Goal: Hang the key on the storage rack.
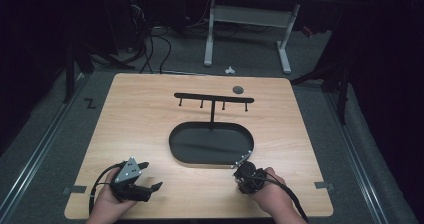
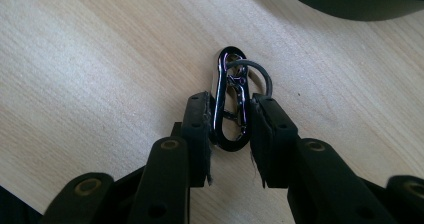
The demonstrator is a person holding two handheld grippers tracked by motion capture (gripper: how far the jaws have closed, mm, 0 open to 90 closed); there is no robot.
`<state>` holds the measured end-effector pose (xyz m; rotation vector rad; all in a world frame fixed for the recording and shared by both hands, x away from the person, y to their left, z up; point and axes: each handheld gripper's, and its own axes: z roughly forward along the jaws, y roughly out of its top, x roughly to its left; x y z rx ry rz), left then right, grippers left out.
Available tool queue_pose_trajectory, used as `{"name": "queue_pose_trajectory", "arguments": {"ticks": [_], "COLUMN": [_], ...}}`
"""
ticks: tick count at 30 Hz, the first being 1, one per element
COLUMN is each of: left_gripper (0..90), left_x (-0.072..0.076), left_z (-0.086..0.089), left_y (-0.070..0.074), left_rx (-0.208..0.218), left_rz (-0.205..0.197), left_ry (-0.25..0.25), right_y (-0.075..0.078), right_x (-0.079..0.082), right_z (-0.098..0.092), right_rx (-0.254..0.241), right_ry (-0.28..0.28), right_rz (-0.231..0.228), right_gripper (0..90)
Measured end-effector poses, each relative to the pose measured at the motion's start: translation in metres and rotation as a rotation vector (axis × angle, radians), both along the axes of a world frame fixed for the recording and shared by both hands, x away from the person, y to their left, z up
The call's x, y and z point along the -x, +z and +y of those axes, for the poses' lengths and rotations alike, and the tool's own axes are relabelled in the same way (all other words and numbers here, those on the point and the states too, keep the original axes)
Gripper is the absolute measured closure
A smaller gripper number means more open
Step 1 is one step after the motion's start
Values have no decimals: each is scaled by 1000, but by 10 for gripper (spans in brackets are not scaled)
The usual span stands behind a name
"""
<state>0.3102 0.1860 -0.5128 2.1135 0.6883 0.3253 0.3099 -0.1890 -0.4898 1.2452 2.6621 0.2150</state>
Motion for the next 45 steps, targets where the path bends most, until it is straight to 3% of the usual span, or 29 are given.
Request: {"name": "queue_pose_trajectory", "arguments": {"ticks": [17, 18, 24, 30, 36, 45], "left_gripper": [166, 166, 169, 171, 171, 170], "left_x": [0, 0, 0, 0, 0, 1], "left_z": [0, 0, 0, 0, 0, -1], "left_y": [0, 0, 0, 0, 0, 0], "left_rx": [-1, 0, -1, -1, -1, 0], "left_rz": [-1, 0, -1, 0, 0, -1], "left_ry": [-2, -2, -3, -4, -4, -5], "right_y": [2, 2, 3, 11, 24, 49], "right_x": [-2, -2, -4, -4, -4, -7], "right_z": [1, 2, -1, -4, -13, -29], "right_rx": [-1, 9, -18, -39, -108, -121], "right_ry": [-2, -9, -10, -22, -91, -100], "right_rz": [23, 3, 15, 7, 39, 0], "right_gripper": [737, 855, 855, 854, 852, 850]}}
